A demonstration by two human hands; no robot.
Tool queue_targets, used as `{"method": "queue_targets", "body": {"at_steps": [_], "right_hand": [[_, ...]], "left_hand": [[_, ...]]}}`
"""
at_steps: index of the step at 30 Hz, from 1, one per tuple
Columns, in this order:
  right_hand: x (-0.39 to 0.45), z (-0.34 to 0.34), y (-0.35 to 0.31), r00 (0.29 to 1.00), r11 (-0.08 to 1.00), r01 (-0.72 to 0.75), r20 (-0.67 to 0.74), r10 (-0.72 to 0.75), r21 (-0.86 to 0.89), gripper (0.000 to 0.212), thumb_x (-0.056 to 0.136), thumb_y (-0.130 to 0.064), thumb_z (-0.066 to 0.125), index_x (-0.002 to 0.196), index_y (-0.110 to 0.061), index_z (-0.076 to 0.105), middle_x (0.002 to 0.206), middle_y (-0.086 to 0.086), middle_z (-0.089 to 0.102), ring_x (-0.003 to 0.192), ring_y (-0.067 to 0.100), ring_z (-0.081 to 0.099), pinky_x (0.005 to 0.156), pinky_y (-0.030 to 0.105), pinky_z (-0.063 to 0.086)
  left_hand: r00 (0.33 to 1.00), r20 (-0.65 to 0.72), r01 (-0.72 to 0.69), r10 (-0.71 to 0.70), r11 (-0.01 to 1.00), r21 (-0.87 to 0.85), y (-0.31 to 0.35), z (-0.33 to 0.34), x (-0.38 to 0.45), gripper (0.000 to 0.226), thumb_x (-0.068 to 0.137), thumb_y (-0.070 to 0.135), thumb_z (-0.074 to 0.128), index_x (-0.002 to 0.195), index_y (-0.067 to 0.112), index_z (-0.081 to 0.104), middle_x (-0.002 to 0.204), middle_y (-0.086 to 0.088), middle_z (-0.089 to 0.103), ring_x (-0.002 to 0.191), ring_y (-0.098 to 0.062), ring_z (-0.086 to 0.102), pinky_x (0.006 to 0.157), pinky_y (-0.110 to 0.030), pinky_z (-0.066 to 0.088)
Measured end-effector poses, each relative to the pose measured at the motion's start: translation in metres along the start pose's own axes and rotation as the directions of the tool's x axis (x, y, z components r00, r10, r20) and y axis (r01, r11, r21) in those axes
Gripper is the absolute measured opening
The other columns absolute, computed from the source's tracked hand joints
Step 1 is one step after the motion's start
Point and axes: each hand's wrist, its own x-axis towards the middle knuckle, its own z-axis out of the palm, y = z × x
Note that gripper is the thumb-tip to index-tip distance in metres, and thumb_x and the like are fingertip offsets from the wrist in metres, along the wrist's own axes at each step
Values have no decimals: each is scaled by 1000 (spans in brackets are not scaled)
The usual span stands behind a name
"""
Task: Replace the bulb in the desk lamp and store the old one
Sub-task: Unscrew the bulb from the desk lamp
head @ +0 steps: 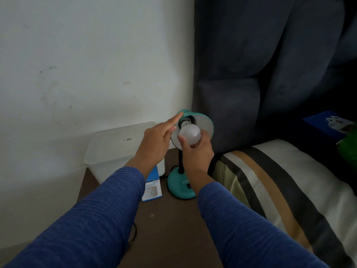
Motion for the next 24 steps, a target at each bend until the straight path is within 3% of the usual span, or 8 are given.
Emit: {"method": "queue_targets", "body": {"at_steps": [3,5,7,10,15,17,20,24], "right_hand": [[-3,-1,-1,996,996,90,28,-89,-20,69,81,-14,70,140,-26,35,136,8,36,121,21,45,101,32,44],[-3,-1,-2,999,999,36,27,-36,16,81,77,-24,74,143,-27,27,136,7,37,119,18,44,100,29,42],[-2,0,-3,1000,1000,0,22,0,7,78,77,-30,74,142,-23,31,135,10,43,121,23,49,99,33,45],[-4,1,-4,999,999,48,26,-48,-5,72,80,-17,71,141,-26,33,135,10,37,122,22,45,103,34,43],[-4,1,-3,1000,999,14,4,-14,-33,72,77,-21,75,139,-20,37,136,11,38,123,26,46,104,35,42],[-6,0,-4,999,999,40,21,-40,-18,75,78,-17,73,141,-26,34,136,11,37,123,24,44,104,36,42],[-4,0,-7,999,999,-34,19,34,-6,85,75,-32,76,144,-22,28,139,13,37,126,27,43,101,36,41],[-4,0,-7,999,999,21,37,-20,-33,74,80,-14,71,143,-25,32,137,12,34,124,25,44,104,32,41]], "left_hand": [[1000,-8,-7,7,1000,-5,-1,1,0,41,97,17,45,137,28,42,61,14,42,53,3,39,63,4,34],[1000,-3,-5,4,1000,-15,-1,1,-1,41,97,17,45,136,30,43,64,18,43,55,5,41,64,5,33],[1000,-9,-6,5,1000,-19,-1,1,-1,41,97,16,45,136,30,43,65,19,44,54,5,41,64,5,33],[1000,-14,-11,11,1000,-23,-2,0,-1,41,97,16,45,137,28,42,64,11,46,53,4,42,64,3,34],[1000,-5,-12,12,1000,-23,-1,0,-1,41,97,15,45,136,29,43,59,17,39,56,13,47,61,4,34],[1000,-2,-7,7,1000,-28,-1,0,-1,41,98,15,45,136,30,43,60,14,42,56,11,47,62,4,34],[1000,-3,3,-3,999,-33,-2,0,-1,41,98,17,45,136,32,43,64,10,49,53,4,44,62,3,34],[1000,-11,-21,21,999,-29,-3,1,-1,43,98,16,44,137,33,36,63,1,54,57,-4,43,68,-7,39]]}}
